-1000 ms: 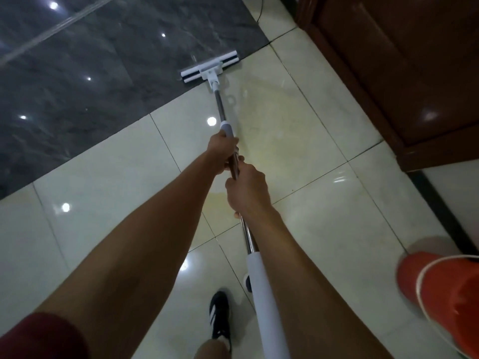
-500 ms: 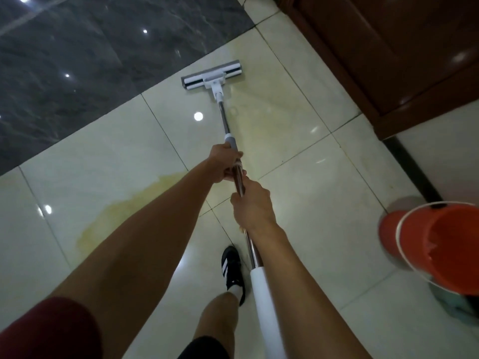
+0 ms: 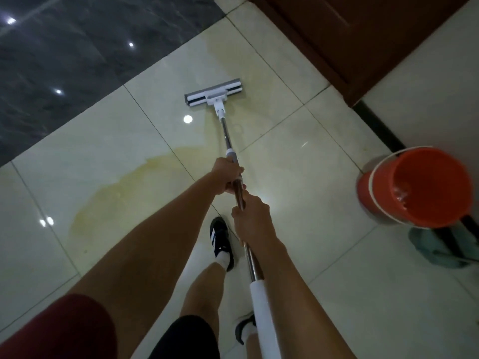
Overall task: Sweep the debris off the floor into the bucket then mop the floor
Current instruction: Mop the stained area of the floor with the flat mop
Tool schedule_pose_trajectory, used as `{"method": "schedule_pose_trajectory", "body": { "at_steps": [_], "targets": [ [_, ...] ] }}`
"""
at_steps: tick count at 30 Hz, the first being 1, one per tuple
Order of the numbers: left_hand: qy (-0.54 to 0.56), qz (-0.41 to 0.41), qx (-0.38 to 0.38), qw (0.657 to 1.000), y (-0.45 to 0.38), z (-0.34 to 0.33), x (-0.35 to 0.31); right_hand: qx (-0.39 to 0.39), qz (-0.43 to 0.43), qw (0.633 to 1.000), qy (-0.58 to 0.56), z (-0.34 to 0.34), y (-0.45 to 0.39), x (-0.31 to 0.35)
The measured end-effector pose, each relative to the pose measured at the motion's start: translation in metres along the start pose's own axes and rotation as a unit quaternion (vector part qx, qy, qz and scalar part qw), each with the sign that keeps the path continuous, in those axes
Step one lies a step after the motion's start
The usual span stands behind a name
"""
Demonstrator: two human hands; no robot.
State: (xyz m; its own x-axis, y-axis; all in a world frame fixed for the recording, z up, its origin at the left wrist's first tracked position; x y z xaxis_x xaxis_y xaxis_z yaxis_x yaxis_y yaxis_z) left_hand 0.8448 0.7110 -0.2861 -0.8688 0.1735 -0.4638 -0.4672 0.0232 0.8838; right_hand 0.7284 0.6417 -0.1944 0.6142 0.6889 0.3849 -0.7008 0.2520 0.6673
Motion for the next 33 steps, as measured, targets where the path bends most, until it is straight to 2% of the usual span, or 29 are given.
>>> {"method": "schedule_pose_trajectory", "body": {
  "at_steps": [5,9,14,16,19,23,33],
  "targets": [
    [0.01,0.009,-0.002,1.0,0.043,-0.058,0.082,-0.01,-0.005,1.0,0.011,-0.008,0.067,-0.084],
    [-0.026,-0.039,0.01,0.999,0.068,-0.097,0.132,-0.006,-0.018,1.0,-0.007,-0.012,0.107,-0.139],
    [0.013,-0.032,-0.005,0.999,0.067,-0.11,0.137,-0.033,0.003,0.999,0.013,-0.006,0.103,-0.155],
    [0.04,-0.019,-0.025,0.999,0.057,-0.108,0.124,-0.04,0.002,0.999,0.022,0.003,0.087,-0.147],
    [0.005,-0.045,-0.023,0.999,0.042,-0.106,0.099,-0.041,-0.005,0.999,-0.001,0.013,0.064,-0.13],
    [0.061,-0.016,-0.03,0.998,0.013,-0.094,0.05,-0.039,0.007,0.999,-0.014,0.031,0.017,-0.096],
    [0.085,-0.031,-0.022,0.996,-0.136,-0.076,-0.173,-0.02,0.019,0.999,-0.019,0.126,-0.198,0.035]
  ]
}}
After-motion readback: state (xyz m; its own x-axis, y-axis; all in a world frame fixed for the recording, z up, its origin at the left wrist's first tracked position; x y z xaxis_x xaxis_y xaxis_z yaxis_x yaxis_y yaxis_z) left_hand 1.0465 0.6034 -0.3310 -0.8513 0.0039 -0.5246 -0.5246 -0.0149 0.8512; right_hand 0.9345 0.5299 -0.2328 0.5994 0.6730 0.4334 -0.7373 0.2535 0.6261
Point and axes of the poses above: each hand's wrist, its own y-axis away from the middle knuckle, its own z-axis out of the back of the hand, x = y × z, the point moved 5 cm from there along -y, towards the middle knuckle, and after that the axes turned 15 degrees about y, right-handed, at the moved point
